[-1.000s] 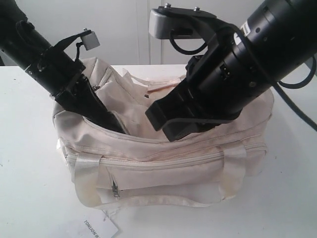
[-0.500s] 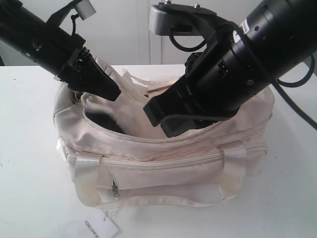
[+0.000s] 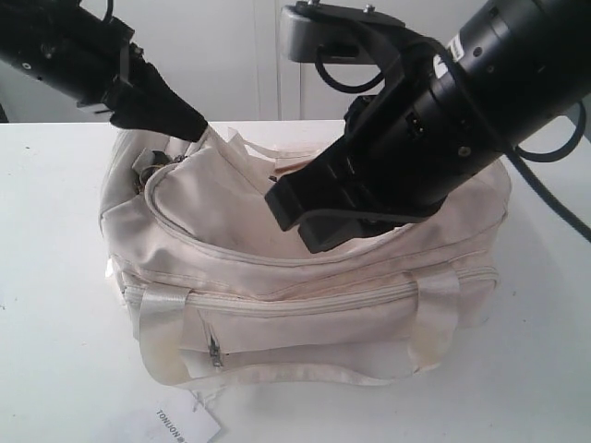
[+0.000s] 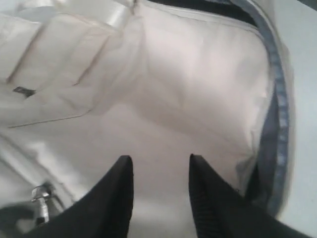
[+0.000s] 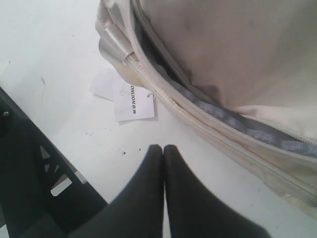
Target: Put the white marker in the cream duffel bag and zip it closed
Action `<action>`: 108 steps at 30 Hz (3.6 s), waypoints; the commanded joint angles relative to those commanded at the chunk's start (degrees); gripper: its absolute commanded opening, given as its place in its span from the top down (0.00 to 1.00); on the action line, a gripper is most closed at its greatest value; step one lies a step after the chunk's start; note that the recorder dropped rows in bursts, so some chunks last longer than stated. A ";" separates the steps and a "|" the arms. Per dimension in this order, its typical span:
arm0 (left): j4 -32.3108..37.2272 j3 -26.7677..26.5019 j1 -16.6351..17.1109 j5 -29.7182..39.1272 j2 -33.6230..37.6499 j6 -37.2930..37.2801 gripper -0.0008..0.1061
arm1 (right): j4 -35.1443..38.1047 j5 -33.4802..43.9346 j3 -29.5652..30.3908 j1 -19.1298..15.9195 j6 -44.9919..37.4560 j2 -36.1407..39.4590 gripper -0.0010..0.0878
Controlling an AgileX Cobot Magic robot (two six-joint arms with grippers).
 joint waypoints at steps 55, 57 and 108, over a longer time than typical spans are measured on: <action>10.47 2.74 5.00 -9.38 8.58 -28.38 0.46 | -0.10 -4.48 0.00 0.00 0.01 0.00 0.99; 10.36 2.74 5.00 -9.50 8.57 -28.38 0.46 | -0.10 -4.48 0.00 0.00 0.01 0.00 0.99; -18.09 1.37 10.80 1.65 8.47 -21.01 0.99 | 12.46 -44.07 0.00 5.08 1.59 17.10 0.99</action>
